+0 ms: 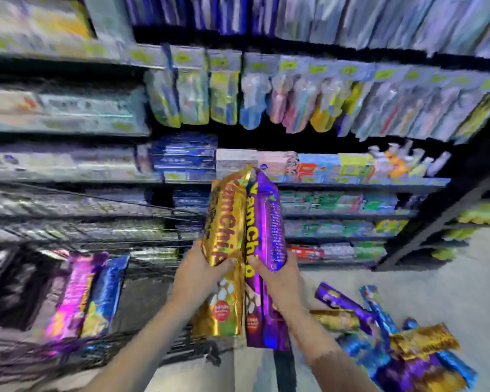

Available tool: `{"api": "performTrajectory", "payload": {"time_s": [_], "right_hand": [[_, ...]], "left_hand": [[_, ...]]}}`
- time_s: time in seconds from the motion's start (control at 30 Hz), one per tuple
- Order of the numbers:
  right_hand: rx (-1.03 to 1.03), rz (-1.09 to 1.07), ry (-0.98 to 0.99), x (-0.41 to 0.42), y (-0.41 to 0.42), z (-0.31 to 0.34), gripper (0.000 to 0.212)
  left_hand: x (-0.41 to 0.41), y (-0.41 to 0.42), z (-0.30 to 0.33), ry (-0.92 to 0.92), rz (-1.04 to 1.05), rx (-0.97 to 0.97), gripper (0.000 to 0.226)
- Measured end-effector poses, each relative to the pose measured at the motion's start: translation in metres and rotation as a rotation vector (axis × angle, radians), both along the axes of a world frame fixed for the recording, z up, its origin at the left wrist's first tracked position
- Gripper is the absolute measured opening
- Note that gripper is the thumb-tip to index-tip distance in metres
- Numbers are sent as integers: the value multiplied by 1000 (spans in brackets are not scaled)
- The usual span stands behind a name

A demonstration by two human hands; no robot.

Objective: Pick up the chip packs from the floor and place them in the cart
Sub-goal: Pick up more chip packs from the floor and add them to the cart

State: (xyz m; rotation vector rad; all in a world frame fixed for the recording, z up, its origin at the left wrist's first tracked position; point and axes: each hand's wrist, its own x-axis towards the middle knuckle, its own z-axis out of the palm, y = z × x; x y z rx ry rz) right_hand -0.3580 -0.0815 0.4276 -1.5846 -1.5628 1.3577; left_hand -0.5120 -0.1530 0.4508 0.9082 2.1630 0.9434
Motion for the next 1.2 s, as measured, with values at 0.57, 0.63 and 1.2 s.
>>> {"api": "performTrajectory", "payload": {"time_s": [0.57,0.63,1.2], "right_hand": [[-170,292,-219,-310,-95,-105,61],[-176,294,-258,-323,-92,-128,66],[-266,220,-740,-359,-76,-351,99]], "left_hand": [[-284,-122,-111,-129,219,-163,44],[-292,-117,-136,-139,213,-219,46],[-310,-64,-348,-22,129,-626,64]]}}
